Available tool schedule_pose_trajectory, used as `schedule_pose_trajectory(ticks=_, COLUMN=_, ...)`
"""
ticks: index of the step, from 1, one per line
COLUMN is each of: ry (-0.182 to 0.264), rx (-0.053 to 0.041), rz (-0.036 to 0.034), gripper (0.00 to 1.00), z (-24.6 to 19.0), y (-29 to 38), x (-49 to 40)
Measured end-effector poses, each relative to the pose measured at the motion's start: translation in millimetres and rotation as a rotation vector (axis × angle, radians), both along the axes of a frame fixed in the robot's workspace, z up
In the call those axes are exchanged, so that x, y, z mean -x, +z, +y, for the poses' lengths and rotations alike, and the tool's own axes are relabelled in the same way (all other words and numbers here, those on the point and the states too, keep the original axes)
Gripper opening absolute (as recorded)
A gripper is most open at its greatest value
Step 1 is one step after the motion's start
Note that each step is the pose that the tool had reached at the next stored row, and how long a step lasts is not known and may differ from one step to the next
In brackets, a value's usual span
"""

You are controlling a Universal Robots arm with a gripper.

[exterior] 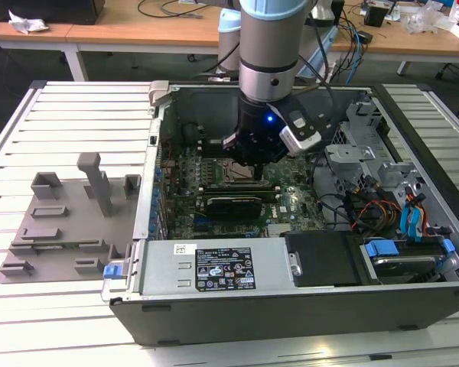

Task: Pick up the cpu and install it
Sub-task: 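Install the second cpu locking lever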

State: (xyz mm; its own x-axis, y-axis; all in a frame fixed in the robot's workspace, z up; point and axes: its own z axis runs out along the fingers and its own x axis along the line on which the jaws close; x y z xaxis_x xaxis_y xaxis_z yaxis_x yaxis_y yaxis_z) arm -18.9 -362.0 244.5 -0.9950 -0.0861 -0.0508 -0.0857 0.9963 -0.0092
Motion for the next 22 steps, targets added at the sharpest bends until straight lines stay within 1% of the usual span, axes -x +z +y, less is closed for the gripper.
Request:
schedule_pose_trajectory(ticks=1, ry=0.0, rx=-0.0198, rz=0.0001, gripper=0.11, z=-1.0, y=-0.4, x=4.5)
schedule_pose_trajectory(ticks=2, ry=0.0, rx=-0.0308, rz=0.0, gripper=0.11, z=-1.5, y=-1.3, x=8.6)
schedule_pose_trajectory(ticks=3, ry=0.0, rx=-0.0383, rz=0.0001, gripper=0.11, z=-2.0, y=-2.2, x=12.0)
schedule_pose_trajectory(ticks=7, ry=0.0, rx=-0.0562, rz=0.0, gripper=0.11, z=-3.0, y=-4.2, x=19.0)
schedule_pose_trajectory(ticks=8, ry=0.0, rx=-0.0659, rz=0.0001, gripper=0.11, z=-3.2, y=-5.8, x=22.8)
schedule_pose_trajectory(ticks=9, ry=0.0, rx=-0.0715, rz=0.0, gripper=0.11, z=-3.5, y=-7.2, x=25.5)
schedule_pose_trajectory(ticks=11, ry=0.0, rx=-0.0755, rz=0.0001, gripper=0.11, z=-6.4, y=-11.1, x=29.1)
schedule_pose_trajectory(ticks=13, ry=0.0, rx=-0.0774, rz=0.0001, gripper=0.11, z=-7.7, y=-12.6, x=30.2)
schedule_pose_trajectory(ticks=18, ry=0.0, rx=-0.0853, rz=-0.0001, gripper=0.11, z=-9.5, y=-16.4, x=33.1)
schedule_pose_trajectory(ticks=20, ry=0.0, rx=-0.0905, rz=0.0001, gripper=0.11, z=-9.9, y=-18.5, x=35.6)
schedule_pose_trajectory(ticks=22, ry=0.0, rx=-0.092, rz=0.0002, gripper=0.11, z=-10.1, y=-21.3, x=36.7)
